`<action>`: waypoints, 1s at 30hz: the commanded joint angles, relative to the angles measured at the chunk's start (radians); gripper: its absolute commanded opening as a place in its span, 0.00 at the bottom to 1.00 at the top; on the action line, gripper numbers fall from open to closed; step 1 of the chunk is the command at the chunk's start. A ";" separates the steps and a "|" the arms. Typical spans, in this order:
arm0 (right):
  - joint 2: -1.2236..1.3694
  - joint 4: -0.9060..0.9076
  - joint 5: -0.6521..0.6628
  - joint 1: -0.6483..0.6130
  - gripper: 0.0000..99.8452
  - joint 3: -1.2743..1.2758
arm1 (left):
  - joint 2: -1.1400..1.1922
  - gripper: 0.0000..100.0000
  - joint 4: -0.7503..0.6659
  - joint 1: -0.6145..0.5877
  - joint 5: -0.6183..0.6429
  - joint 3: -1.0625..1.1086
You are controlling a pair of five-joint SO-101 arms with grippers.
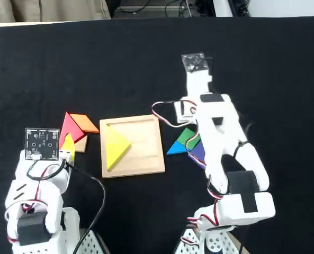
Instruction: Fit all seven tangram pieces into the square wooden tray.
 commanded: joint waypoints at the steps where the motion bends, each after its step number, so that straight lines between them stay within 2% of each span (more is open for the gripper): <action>1: -0.051 -0.055 -0.009 0.038 0.01 0.010 | 0.153 0.19 0.012 0.010 -0.018 -0.170; 5: -0.051 -0.109 -0.009 0.035 0.01 0.045 | 0.440 0.23 0.021 0.008 -0.020 -0.357; 9: -0.051 -0.164 -0.009 0.037 0.01 0.079 | 0.733 0.26 0.103 0.019 -0.054 -0.536; 17: -0.051 -0.183 -0.003 0.038 0.01 0.091 | 1.069 0.26 0.097 0.022 -0.089 -0.610; 25: -0.051 -0.183 -0.002 0.038 0.01 0.091 | 1.275 0.26 -0.199 -0.051 -0.087 -0.579; 30: -0.051 -0.183 -0.002 0.037 0.01 0.091 | 1.407 0.26 -0.222 -0.047 -0.064 -0.590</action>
